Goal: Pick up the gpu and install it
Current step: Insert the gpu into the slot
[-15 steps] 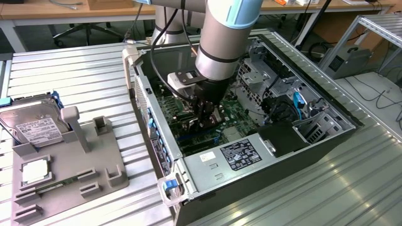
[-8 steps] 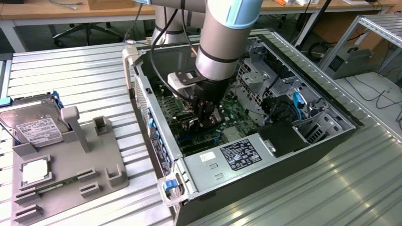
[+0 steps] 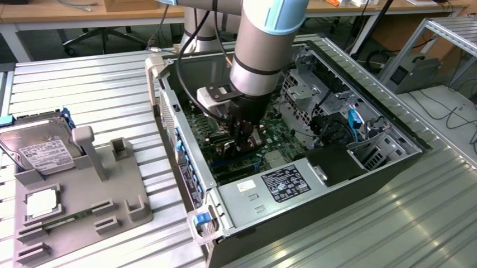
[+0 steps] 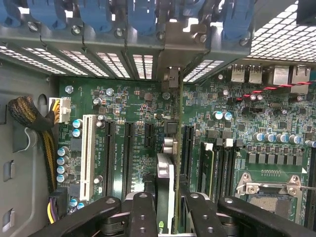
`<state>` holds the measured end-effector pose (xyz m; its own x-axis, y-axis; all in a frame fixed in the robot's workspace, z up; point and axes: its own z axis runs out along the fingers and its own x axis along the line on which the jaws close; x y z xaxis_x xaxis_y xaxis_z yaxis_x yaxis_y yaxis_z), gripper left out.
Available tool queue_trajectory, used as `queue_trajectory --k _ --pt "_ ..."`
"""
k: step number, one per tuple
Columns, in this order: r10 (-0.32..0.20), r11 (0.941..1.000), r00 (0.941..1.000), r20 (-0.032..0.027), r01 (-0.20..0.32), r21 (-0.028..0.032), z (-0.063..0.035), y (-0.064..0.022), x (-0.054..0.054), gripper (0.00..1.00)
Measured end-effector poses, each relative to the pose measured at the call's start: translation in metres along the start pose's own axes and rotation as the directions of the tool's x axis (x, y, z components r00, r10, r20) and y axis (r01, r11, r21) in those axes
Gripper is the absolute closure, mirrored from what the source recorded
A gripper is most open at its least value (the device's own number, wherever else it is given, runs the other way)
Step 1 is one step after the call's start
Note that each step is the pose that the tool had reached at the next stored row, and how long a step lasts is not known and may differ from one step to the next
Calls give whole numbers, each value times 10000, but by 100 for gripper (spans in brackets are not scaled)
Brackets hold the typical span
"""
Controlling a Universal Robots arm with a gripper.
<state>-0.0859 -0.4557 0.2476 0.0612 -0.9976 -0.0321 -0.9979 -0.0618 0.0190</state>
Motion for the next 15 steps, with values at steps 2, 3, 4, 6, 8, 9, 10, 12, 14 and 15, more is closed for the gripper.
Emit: queue_trajectory --k 2,3,4,6,8,9,10,12,14,15 --pt "0 10000 10000 -2 0 19 2 12 -1 73" --pt "-2 10000 10000 -2 2 27 2 17 -1 73" --pt "-1 10000 10000 -2 1 29 2 18 -1 73" --pt "1 10000 10000 0 -1 32 4 20 -1 73" --pt "0 10000 10000 -1 0 33 6 20 -1 73" --pt "0 10000 10000 -2 0 38 8 23 -1 73" --pt "1 10000 10000 -3 -1 41 9 25 -1 73" --pt "-1 10000 10000 -2 1 46 14 27 -1 73" --pt "0 10000 10000 -3 0 48 16 30 -1 73" --pt "0 10000 10000 -1 0 49 19 30 -1 73"
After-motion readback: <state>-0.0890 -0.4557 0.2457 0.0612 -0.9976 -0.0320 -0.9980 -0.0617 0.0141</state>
